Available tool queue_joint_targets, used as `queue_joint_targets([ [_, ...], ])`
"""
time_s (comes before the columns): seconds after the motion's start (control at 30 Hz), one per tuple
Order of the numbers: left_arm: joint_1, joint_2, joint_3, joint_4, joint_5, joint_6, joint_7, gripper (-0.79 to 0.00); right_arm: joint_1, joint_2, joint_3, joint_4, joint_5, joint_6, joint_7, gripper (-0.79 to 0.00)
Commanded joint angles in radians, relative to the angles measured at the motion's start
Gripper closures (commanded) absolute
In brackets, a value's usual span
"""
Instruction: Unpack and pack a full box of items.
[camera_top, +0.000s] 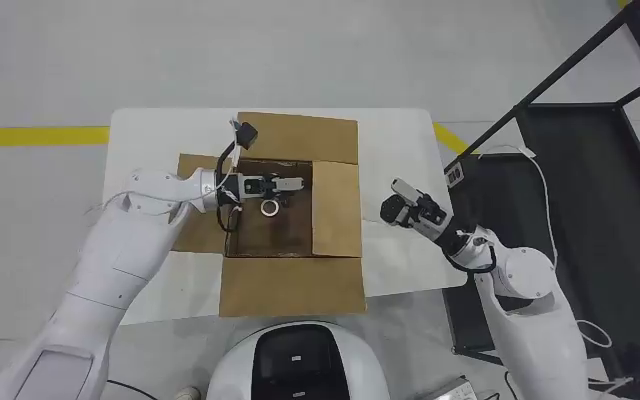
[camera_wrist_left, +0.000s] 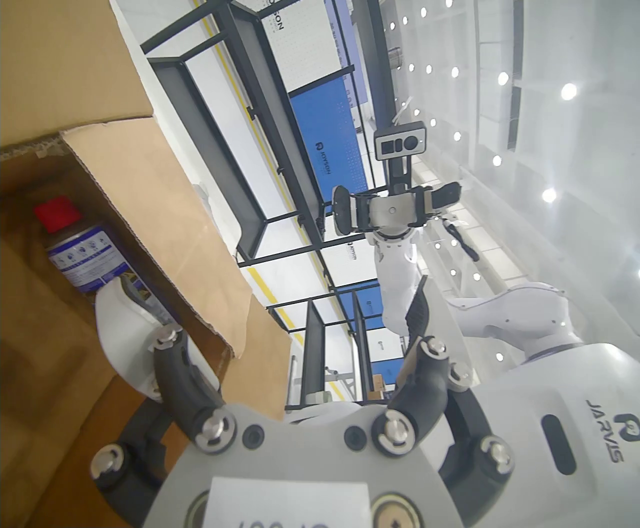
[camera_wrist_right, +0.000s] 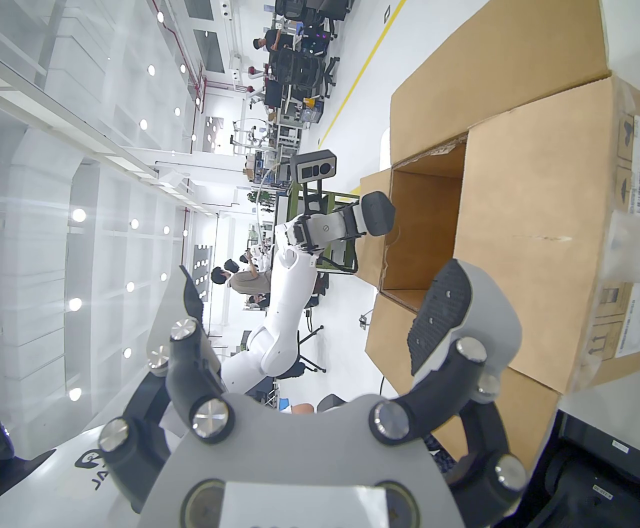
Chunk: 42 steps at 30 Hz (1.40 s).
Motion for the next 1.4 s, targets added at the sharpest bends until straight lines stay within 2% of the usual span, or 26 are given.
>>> queue_joint_targets([
  [0.0, -0.022, 0.0, -0.004, -0.016, 0.038, -0.024, 0.0, -0.785, 0.007, 0.001, -0.011, 0.006, -0.003, -0.001, 0.001, -0.785],
  [0.27, -0.062, 0.02, -0.082, -0.122, 0.06, -0.001, -0.035, -0.785, 0.022, 0.002, -0.029, 0.024, 0.018, -0.018, -0.003, -0.785],
  [0.37, -0.064, 0.018, -0.075, -0.139, 0.046, 0.022, -0.04, -0.785, 0.02, 0.003, -0.033, 0.032, 0.032, -0.026, -0.006, -0.785],
  [0.43, -0.059, 0.009, -0.041, -0.135, 0.026, 0.04, -0.039, -0.785, 0.018, 0.003, -0.036, 0.039, 0.042, -0.033, -0.01, -0.785],
  [0.53, -0.058, -0.009, 0.013, -0.104, -0.013, 0.047, -0.017, -0.785, 0.012, 0.002, -0.038, 0.045, 0.062, -0.041, -0.021, -0.785],
  [0.7, -0.062, -0.056, 0.124, 0.017, -0.026, 0.012, 0.099, -0.785, 0.007, 0.005, -0.056, 0.056, 0.091, 0.0, 0.028, -0.785],
  [0.9, -0.082, -0.098, 0.181, 0.163, -0.033, -0.065, 0.19, -0.785, 0.045, 0.011, -0.107, 0.096, 0.076, 0.072, 0.105, -0.785],
  [1.2, -0.082, -0.098, 0.181, 0.163, -0.033, -0.065, 0.19, -0.785, 0.052, 0.012, -0.114, 0.101, 0.074, 0.078, 0.112, -0.785],
  [1.37, -0.057, -0.098, 0.181, 0.17, 0.049, -0.021, 0.275, -0.785, 0.056, 0.01, -0.146, 0.088, 0.104, 0.088, 0.11, -0.785],
])
